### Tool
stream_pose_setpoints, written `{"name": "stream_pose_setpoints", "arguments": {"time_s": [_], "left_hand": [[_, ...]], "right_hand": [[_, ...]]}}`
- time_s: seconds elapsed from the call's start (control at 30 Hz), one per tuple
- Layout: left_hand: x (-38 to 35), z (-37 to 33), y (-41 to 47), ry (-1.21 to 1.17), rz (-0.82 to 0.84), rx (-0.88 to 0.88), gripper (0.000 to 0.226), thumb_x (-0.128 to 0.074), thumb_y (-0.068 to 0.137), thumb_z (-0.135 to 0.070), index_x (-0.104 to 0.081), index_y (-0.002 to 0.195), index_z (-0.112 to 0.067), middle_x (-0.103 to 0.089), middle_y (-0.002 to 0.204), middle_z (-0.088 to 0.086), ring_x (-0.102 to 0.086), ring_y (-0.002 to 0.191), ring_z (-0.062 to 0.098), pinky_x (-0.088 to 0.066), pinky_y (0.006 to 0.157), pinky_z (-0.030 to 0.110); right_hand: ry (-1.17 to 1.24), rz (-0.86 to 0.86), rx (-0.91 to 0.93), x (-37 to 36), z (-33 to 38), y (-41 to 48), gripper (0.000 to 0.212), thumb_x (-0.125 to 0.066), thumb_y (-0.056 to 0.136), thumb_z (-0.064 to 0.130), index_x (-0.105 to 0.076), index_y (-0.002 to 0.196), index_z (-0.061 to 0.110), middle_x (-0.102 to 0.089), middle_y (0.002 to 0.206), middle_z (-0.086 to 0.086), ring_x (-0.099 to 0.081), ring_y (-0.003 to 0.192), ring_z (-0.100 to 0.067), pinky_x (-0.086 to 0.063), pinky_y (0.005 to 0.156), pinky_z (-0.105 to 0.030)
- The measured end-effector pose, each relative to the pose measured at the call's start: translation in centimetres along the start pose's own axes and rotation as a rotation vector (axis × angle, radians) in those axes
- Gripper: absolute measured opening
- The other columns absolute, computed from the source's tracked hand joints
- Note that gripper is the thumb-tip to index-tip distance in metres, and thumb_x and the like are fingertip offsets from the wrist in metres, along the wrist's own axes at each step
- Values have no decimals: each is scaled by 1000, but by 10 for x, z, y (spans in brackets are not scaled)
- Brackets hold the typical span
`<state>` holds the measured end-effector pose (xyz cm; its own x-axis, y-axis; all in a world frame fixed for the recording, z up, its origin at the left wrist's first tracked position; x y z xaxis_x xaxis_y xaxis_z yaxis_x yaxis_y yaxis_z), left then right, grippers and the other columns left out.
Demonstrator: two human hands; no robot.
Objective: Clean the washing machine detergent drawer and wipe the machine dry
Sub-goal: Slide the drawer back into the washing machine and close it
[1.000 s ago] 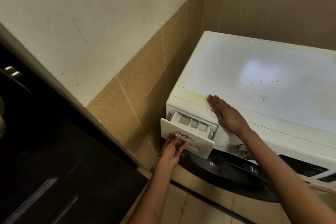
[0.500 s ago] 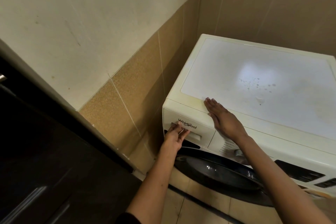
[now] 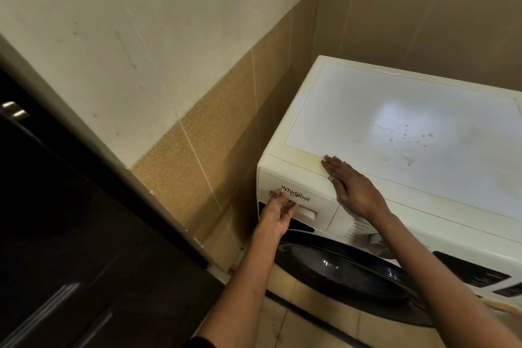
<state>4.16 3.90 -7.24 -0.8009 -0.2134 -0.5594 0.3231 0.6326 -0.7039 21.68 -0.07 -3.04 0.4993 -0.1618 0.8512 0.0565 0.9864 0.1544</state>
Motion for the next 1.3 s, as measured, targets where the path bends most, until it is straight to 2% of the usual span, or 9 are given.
{"name": "stream_pose_setpoints", "arguments": {"time_s": [0.17, 0.3, 0.4, 0.6, 0.8, 0.9, 1.1, 1.2, 1.3], "left_hand": [[18, 8, -9, -24, -3, -6, 11, -52, 92, -7, -53, 103, -6, -61, 94, 14, -59, 91, 25, -58, 64, 34], [50, 20, -31, -97, -28, 11, 14, -52, 92, -7, -55, 105, -6, -64, 94, 16, -61, 87, 26, -58, 52, 30], [62, 23, -43, -112, -36, 7, 14, -53, 91, -7, -56, 104, -5, -64, 92, 16, -61, 86, 27, -59, 52, 32], [60, 21, -50, -83, -62, -7, 37, -51, 92, -7, -47, 128, 0, -62, 92, 17, -59, 84, 26, -58, 49, 31], [55, 23, -49, -62, -111, -13, 36, -51, 92, -8, -47, 127, 0, -61, 90, 14, -59, 82, 23, -57, 47, 30], [48, 21, -41, -67, -97, -18, 37, -50, 93, -7, -46, 129, -1, -60, 90, 13, -59, 98, 28, -57, 48, 29], [21, 10, -17, -9, -114, -8, 30, -50, 92, -1, -52, 122, -1, -59, 89, 12, -49, 124, 34, -57, 60, 32], [4, 2, -9, 53, -127, -3, 12, -47, 93, 3, -55, 89, -5, -60, 99, 15, -48, 126, 35, -48, 94, 42], [-7, -2, 0, 98, -155, -7, 15, -48, 92, 4, -54, 83, -5, -59, 108, 18, -49, 124, 36, -44, 99, 45]], "right_hand": [[-11, 18, 7, 0, -1, 1, 41, -40, 98, 13, -40, 140, 12, -33, 149, 1, -20, 135, 0, -11, 115, -18], [-16, 20, -3, 2, 1, 0, 41, -39, 99, 13, -40, 140, 12, -32, 149, 1, -20, 135, 0, -10, 114, -17], [-22, 26, -17, 2, 4, -1, 41, -39, 99, 12, -39, 140, 12, -32, 150, 1, -23, 140, -8, -10, 114, -17], [-52, 39, -35, 3, 6, -1, 42, -38, 99, 12, -38, 141, 12, -31, 151, 0, -23, 141, -11, -10, 114, -18], [-58, 34, -49, 2, 7, -1, 42, -37, 99, 13, -38, 142, 12, -31, 151, 0, -23, 142, -11, -11, 115, -18], [-62, 39, -57, 1, 8, -2, 43, -37, 99, 13, -37, 142, 13, -29, 151, 1, -22, 142, -11, -10, 114, -17], [-55, 43, -59, 2, 10, -2, 43, -36, 100, 13, -36, 142, 13, -28, 152, 1, -19, 143, -10, -7, 113, -15], [-53, 29, -53, 1, 9, -2, 43, -37, 100, 14, -36, 142, 14, -29, 152, 3, -19, 143, -8, -7, 112, -13], [-51, 24, -56, -1, 8, -1, 43, -37, 100, 14, -36, 142, 14, -29, 151, 3, -20, 143, -9, -7, 113, -14]]}}
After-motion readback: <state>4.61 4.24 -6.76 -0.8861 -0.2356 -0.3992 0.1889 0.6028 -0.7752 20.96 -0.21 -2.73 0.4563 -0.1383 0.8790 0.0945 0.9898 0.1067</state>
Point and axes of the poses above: each hand's wrist, its own y-axis towards the middle knuckle, its own x-axis out of the back of the hand, z = x × y, the point moved 2 cm from there along y, towards the middle knuckle
